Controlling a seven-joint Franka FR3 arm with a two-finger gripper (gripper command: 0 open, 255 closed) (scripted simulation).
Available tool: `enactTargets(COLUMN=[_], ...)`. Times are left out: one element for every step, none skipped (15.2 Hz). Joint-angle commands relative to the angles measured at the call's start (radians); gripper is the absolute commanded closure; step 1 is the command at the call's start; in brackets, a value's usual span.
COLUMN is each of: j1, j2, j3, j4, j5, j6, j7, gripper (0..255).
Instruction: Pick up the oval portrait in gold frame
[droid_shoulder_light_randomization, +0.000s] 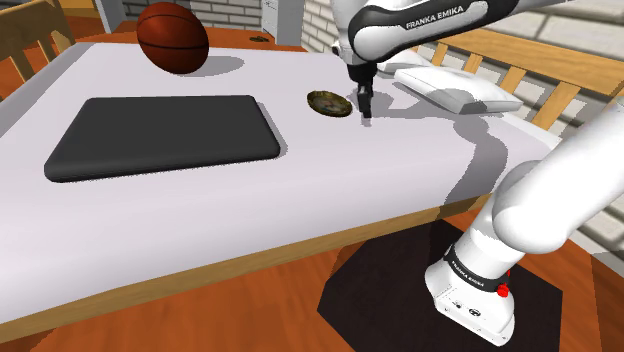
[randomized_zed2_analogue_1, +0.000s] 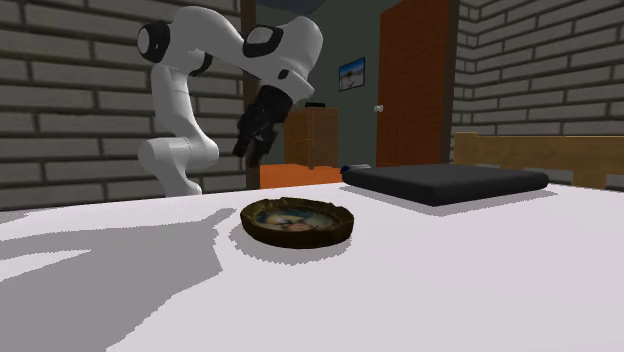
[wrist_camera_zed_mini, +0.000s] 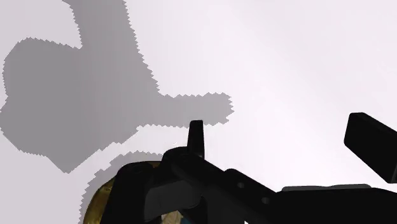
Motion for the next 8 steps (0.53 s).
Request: enactTargets(j1=[0.002, 0.003, 0.004, 0.006, 0.008, 0.01, 0.011, 0.011], j2=[0.065, 0.095, 0.125, 0.154, 0.183, 0.212, 0.224, 0.229], j3=[0.006, 0.009, 0.012, 0.015, 0.017, 0.02, 0.021, 0.021], j4=[0.044, 0.065, 0.086, 0.107, 0.129, 0.151, 0.16, 0.153], j5=[-0.059, -0.087, -0.115, -0.144, -0.173, -0.201, -0.213, -0.216], j6=[0.035, 0.05, 0.066, 0.081, 0.095, 0.109, 0.115, 0.125], j7=[-0.033, -0.048, -0.062, -0.076, -0.09, -0.103, -0.108, -0.101], gripper=[0, 0, 0, 0, 0, 0, 0, 0])
